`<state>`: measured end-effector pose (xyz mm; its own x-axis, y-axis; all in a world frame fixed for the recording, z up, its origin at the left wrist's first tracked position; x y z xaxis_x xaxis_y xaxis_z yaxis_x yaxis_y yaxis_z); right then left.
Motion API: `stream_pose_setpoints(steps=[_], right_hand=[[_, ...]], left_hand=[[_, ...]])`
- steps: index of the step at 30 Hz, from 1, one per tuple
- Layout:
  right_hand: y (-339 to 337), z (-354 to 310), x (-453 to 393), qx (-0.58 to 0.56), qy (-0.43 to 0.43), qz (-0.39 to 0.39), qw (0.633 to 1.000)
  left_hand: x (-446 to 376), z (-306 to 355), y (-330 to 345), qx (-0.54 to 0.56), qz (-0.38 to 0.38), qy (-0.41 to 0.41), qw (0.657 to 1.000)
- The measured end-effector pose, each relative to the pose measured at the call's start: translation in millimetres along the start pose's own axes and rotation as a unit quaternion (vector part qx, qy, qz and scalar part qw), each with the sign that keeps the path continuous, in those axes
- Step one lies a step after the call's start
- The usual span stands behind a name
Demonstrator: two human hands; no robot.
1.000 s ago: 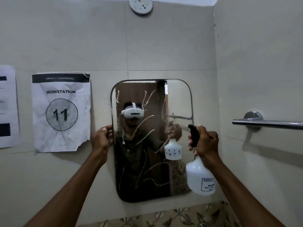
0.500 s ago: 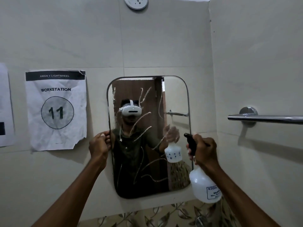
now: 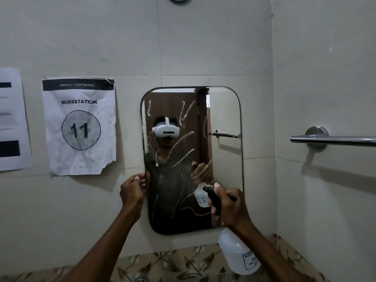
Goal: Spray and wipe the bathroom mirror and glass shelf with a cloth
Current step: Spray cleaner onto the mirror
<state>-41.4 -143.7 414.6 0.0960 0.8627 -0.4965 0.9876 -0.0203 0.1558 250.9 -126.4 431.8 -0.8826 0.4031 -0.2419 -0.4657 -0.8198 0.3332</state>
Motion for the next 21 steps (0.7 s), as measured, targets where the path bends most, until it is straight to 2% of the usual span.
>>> stream_pose_setpoints(steps=[5,13,16,21], right_hand=[[-23.3,0.6,-6.8,-0.026,-0.019,0.06,0.998],[-98.2,4.6,-31.3,-0.016,-0.024,0.269,0.963],[-112.9,4.1,-37.7,-0.012,-0.023,0.281,0.959],[-114.8,12.4,-43.2,0.002,-0.011,0.243,0.97]], left_hand=[[-3.3,-3.9,1.4,-0.003,0.004,0.0,1.0],[-4.9,-12.2,5.0,-0.004,0.023,0.004,1.0],[-4.3,-13.8,5.3,-0.002,0.031,0.007,0.999],[-1.1,-15.6,4.9,0.002,0.039,0.016,0.999]])
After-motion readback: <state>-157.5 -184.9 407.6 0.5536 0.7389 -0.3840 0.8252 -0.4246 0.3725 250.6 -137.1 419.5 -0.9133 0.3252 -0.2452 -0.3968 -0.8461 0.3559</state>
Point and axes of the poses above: each hand's wrist, its own x-axis away from the middle knuckle, its own y-axis out of the palm, z = x × y, the point moved 5 cm from there along -x, towards the middle knuckle, and after that the axes turned 14 degrees about z, right-handed, at the moved point
